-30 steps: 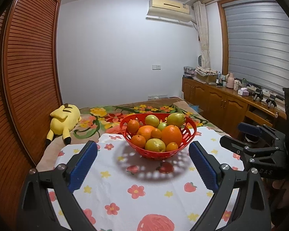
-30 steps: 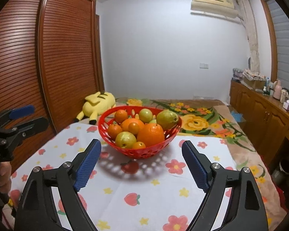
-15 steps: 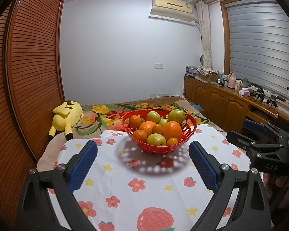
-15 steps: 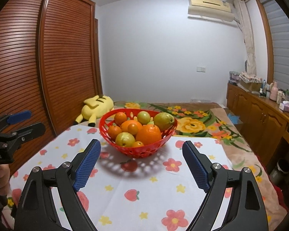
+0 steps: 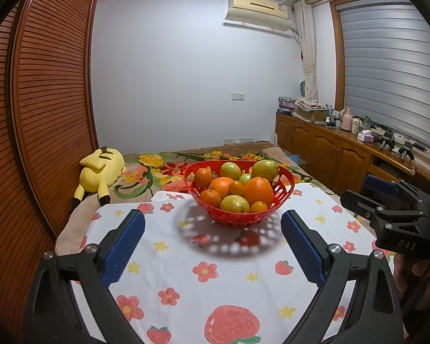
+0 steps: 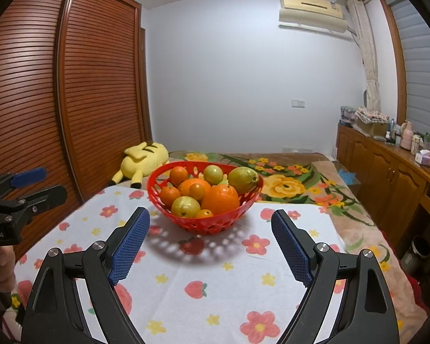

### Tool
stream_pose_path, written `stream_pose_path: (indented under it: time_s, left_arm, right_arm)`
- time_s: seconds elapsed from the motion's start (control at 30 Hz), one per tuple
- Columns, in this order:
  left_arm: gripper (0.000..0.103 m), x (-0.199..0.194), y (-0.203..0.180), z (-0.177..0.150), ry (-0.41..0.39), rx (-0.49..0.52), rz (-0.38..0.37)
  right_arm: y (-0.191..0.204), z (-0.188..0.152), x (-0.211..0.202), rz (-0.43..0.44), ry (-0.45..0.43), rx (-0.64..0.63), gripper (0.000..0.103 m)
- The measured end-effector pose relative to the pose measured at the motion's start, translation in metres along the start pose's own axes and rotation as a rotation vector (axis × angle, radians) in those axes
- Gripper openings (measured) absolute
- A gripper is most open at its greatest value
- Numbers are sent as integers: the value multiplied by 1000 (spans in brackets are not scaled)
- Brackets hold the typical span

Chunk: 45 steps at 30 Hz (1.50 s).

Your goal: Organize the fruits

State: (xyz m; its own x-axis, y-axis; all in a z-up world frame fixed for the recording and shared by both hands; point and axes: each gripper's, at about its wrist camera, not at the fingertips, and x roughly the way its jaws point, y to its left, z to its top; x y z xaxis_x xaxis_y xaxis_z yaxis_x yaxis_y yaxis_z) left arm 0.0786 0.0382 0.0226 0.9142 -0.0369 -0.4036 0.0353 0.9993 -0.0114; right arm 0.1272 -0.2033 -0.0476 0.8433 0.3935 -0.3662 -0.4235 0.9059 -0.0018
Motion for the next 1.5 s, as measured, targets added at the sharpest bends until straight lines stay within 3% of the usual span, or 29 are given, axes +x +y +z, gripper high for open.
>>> stream_pose_path:
  time_s: [1.5]
  left_arm:
    - [97, -8, 0, -6, -7, -8, -6]
  right_arm:
    - [4, 1, -3, -3, -8, -5, 89]
